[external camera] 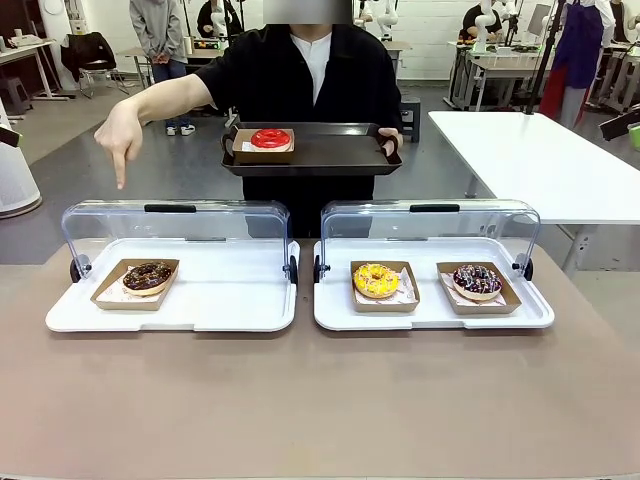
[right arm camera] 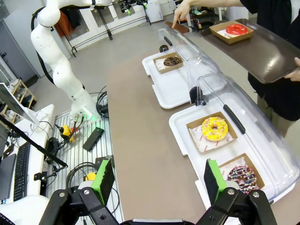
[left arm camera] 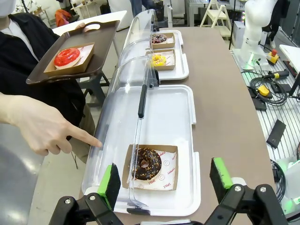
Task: Provide the desired donut to the person.
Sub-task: Pick up and lift the Paper togo box containing the Donut pointed at by the person.
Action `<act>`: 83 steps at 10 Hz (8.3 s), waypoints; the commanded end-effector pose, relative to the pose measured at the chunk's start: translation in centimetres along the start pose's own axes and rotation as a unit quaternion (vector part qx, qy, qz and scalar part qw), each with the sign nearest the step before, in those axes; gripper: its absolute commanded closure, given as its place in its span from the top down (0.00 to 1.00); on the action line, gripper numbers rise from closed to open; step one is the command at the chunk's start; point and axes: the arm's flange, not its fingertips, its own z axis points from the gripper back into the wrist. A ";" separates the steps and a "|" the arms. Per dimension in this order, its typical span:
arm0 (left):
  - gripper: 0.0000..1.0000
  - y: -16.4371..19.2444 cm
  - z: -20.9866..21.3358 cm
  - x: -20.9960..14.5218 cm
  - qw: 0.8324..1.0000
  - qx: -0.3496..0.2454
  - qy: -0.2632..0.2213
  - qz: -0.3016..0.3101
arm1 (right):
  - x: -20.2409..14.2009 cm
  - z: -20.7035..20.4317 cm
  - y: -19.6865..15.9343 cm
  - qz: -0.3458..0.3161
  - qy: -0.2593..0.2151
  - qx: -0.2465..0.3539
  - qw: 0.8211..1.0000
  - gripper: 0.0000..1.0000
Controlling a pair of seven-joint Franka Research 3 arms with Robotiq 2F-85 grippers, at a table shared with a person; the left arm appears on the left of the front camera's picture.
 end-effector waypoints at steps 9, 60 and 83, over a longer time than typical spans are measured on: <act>1.00 -0.5 -0.6 5.0 0.990 -0.020 0.128 -0.054 | 0.1 -0.1 0.0 0.005 -0.006 0.005 1.000 1.00; 1.00 -2.8 -28.4 -5.6 0.876 -0.073 0.473 -0.050 | 0.1 -0.1 0.0 0.005 -0.006 0.005 1.000 1.00; 0.00 0.5 -28.6 -8.6 0.890 -0.054 0.450 -0.048 | 0.1 -0.1 0.0 0.005 -0.006 0.005 1.000 1.00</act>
